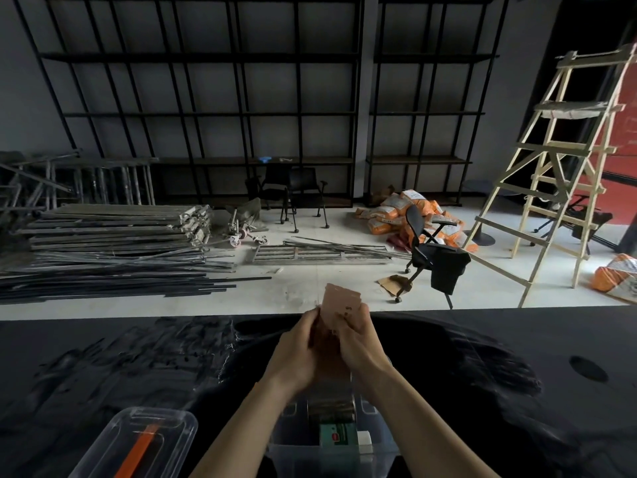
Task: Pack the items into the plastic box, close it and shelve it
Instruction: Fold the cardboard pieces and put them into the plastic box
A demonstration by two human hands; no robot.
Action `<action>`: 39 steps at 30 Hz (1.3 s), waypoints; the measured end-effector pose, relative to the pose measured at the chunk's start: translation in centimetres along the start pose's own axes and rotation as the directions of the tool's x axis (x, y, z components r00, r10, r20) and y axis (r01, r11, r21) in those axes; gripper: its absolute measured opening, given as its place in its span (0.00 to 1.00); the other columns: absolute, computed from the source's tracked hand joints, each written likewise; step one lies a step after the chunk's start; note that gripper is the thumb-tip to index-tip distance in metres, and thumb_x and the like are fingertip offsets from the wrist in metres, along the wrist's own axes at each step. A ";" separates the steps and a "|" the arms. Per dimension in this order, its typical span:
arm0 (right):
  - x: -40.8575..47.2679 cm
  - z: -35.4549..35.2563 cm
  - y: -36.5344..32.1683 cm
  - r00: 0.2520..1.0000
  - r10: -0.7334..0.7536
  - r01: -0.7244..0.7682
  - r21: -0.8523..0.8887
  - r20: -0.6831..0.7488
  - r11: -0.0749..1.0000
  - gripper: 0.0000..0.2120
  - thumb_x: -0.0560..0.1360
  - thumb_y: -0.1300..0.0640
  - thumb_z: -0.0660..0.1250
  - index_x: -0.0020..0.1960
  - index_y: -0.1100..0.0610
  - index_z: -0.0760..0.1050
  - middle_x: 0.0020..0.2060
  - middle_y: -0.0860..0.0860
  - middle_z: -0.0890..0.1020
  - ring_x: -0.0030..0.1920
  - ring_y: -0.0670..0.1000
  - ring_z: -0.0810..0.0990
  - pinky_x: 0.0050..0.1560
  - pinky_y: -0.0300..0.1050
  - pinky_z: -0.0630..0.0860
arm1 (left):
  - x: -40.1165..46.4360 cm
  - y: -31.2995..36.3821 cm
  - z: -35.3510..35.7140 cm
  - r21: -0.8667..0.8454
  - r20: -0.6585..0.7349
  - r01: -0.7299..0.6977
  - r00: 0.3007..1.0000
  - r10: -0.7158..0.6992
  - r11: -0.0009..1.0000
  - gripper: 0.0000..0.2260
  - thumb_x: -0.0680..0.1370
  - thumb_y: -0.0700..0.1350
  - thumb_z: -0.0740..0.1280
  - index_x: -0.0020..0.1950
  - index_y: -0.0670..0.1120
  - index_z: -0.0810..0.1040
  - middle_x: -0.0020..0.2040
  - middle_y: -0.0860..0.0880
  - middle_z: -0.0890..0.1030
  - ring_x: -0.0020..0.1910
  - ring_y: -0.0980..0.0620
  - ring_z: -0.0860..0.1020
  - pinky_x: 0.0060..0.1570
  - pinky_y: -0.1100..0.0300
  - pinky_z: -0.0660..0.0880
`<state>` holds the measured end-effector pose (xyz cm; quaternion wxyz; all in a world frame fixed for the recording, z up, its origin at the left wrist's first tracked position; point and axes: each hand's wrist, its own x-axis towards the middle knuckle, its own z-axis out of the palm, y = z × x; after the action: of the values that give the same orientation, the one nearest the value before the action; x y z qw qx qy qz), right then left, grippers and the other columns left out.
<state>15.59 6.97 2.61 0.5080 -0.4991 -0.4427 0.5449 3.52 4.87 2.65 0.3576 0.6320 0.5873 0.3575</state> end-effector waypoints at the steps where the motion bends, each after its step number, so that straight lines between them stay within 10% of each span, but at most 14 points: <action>1: 0.0 0.0 -0.1 1.000 -0.001 0.001 0.006 -0.003 1.000 0.11 0.79 0.60 0.64 0.60 0.53 0.71 0.46 0.55 0.84 0.46 0.54 0.84 0.47 0.54 0.82 | 0.0 -0.1 -0.2 -0.062 -0.010 0.001 1.000 -0.002 0.998 0.20 0.82 0.44 0.63 0.73 0.60 0.71 0.61 0.52 0.83 0.57 0.51 0.83 0.59 0.46 0.80; 10: 0.1 -0.3 -2.0 0.992 -0.049 0.074 0.229 -0.114 0.971 0.28 0.80 0.59 0.64 0.70 0.34 0.62 0.60 0.52 0.77 0.57 0.59 0.80 0.59 0.62 0.79 | -1.5 -0.2 2.0 -0.783 -0.084 0.083 0.968 -0.236 0.617 0.14 0.81 0.43 0.68 0.66 0.50 0.77 0.53 0.45 0.88 0.52 0.46 0.87 0.54 0.44 0.81; 13: -0.5 -0.2 -2.3 0.989 -0.081 0.100 0.158 -0.120 0.982 0.20 0.78 0.63 0.65 0.64 0.44 0.68 0.52 0.56 0.80 0.49 0.55 0.82 0.42 0.48 0.81 | -1.8 0.8 3.3 -0.782 -0.249 -0.023 0.928 -0.278 0.623 0.15 0.77 0.34 0.71 0.62 0.48 0.78 0.56 0.41 0.85 0.50 0.44 0.86 0.46 0.50 0.82; 16: -0.7 -0.6 -2.3 0.988 -0.101 0.098 -0.027 -0.118 0.995 0.14 0.73 0.61 0.69 0.57 0.53 0.71 0.50 0.57 0.83 0.49 0.53 0.83 0.47 0.50 0.82 | -1.7 2.0 1.8 -0.827 -0.385 -0.144 0.849 -0.361 0.543 0.17 0.75 0.30 0.70 0.61 0.43 0.76 0.54 0.40 0.84 0.45 0.46 0.86 0.39 0.55 0.83; 24: -1.5 -1.5 -2.6 0.988 -0.117 0.130 -0.137 0.097 0.982 0.12 0.73 0.57 0.68 0.56 0.55 0.73 0.48 0.55 0.85 0.50 0.56 0.85 0.48 0.55 0.83 | -1.3 2.4 -1.1 -0.508 -0.355 -0.117 0.931 -0.083 0.853 0.13 0.79 0.35 0.66 0.59 0.48 0.71 0.51 0.43 0.81 0.50 0.46 0.81 0.48 0.55 0.78; 27: -1.4 -1.2 -2.2 0.986 -0.146 0.157 -0.151 0.085 0.976 0.14 0.71 0.55 0.70 0.54 0.55 0.71 0.48 0.57 0.85 0.49 0.59 0.85 0.47 0.65 0.82 | -1.7 2.5 -0.9 -0.475 -0.297 -0.153 0.955 0.006 0.867 0.19 0.81 0.37 0.63 0.67 0.52 0.65 0.54 0.46 0.80 0.51 0.49 0.80 0.50 0.56 0.78; 39: -1.7 -2.8 -1.7 0.990 -0.015 0.009 0.049 0.138 0.999 0.14 0.73 0.66 0.73 0.57 0.63 0.74 0.46 0.63 0.84 0.38 0.58 0.85 0.32 0.48 0.79 | -1.6 1.0 -0.8 -0.241 -0.311 -0.200 0.943 0.119 0.950 0.08 0.82 0.42 0.66 0.59 0.52 0.74 0.47 0.52 0.84 0.45 0.57 0.82 0.47 0.52 0.82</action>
<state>18.52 5.41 4.13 0.4911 -0.4451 -0.4667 0.5856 3.19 3.27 3.88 0.3190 0.5634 0.5259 0.5516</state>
